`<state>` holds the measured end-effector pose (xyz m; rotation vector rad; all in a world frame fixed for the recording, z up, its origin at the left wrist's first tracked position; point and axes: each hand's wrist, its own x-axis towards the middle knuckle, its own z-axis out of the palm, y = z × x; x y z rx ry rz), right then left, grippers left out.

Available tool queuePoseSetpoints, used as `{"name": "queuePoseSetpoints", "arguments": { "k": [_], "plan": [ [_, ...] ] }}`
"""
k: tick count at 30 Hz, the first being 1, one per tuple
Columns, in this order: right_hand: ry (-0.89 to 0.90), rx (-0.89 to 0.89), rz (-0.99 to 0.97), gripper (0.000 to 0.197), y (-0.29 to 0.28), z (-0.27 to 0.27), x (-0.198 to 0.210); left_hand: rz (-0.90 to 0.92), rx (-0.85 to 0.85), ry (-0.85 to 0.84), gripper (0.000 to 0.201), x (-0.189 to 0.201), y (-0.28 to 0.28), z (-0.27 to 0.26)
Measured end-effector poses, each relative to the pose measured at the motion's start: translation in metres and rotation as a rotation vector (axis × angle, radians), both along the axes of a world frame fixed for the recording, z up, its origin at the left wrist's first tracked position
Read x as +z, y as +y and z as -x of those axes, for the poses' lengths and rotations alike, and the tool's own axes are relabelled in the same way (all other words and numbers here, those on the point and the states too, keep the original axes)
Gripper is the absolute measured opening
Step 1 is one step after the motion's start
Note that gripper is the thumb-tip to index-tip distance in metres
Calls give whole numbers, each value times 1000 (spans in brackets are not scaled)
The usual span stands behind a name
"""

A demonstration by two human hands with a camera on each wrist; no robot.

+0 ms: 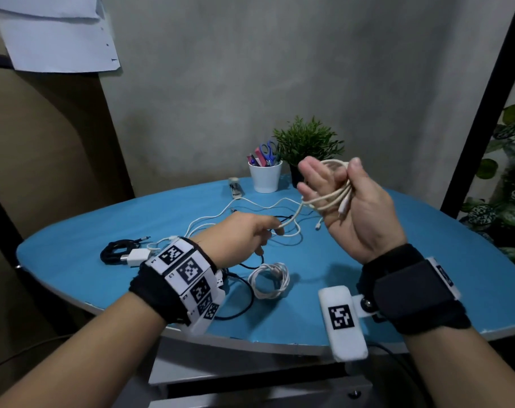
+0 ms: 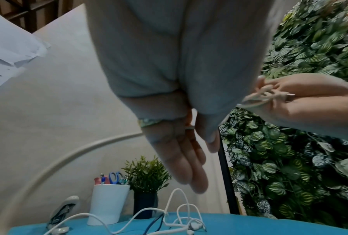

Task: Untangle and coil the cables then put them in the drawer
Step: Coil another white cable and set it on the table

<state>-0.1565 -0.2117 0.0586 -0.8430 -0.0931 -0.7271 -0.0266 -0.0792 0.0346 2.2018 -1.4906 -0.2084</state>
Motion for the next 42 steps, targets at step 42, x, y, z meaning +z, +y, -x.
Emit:
{"name": "queuePoseSetpoints", "arguments": {
  "k": [42],
  "plan": [
    [404, -241, 782, 25, 30, -9, -43, 700, 62, 695, 35, -8, 6, 41]
  ]
}}
